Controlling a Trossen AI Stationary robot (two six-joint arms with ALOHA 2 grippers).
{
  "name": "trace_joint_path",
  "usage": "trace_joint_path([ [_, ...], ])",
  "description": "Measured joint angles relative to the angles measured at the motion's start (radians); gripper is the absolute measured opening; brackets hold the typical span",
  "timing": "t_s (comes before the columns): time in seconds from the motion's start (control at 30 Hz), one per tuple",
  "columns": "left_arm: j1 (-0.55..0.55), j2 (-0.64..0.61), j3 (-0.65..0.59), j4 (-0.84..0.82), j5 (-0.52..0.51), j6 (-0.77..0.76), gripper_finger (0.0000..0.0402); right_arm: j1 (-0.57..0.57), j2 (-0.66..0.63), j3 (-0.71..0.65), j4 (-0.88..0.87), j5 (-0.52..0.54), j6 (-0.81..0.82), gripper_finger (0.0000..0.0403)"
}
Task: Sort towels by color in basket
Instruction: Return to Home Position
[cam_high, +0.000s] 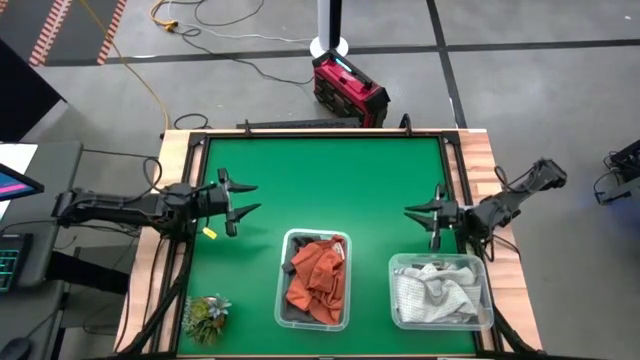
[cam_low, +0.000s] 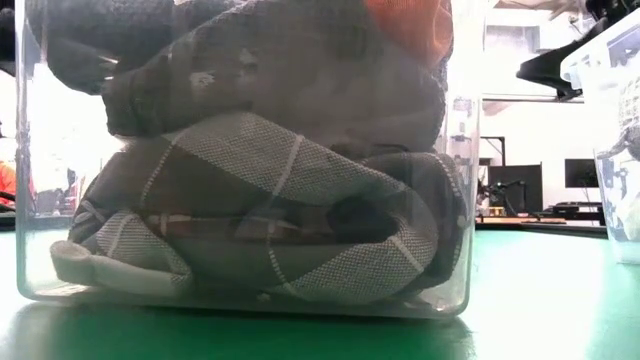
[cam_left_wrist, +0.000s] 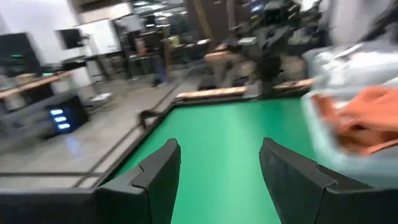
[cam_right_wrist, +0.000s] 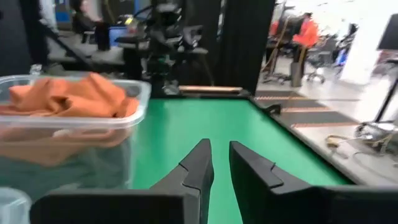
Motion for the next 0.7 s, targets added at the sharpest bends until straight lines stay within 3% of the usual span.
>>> trace_joint_path([
  [0.2, 0.000, -0.127, -0.114, 0.034, -0.128, 0.055, 0.0208, -0.133, -0.092, 0.000, 0.002, -0.027, -0.083, 0.0073],
  [0.33, 0.000, -0.242, -0.167, 0.045, -0.128, 0.058, 0.0208, -0.274, -0.121, 0.000, 0.035, -0.167, -0.121, 0.0062],
  [0.7, 0.000, -0.437, -0.169, -0.200, -0.161, 0.015, 0.0208, -0.645, -0.113, 0.000, 0.031, -0.505, -0.067, 0.0059],
])
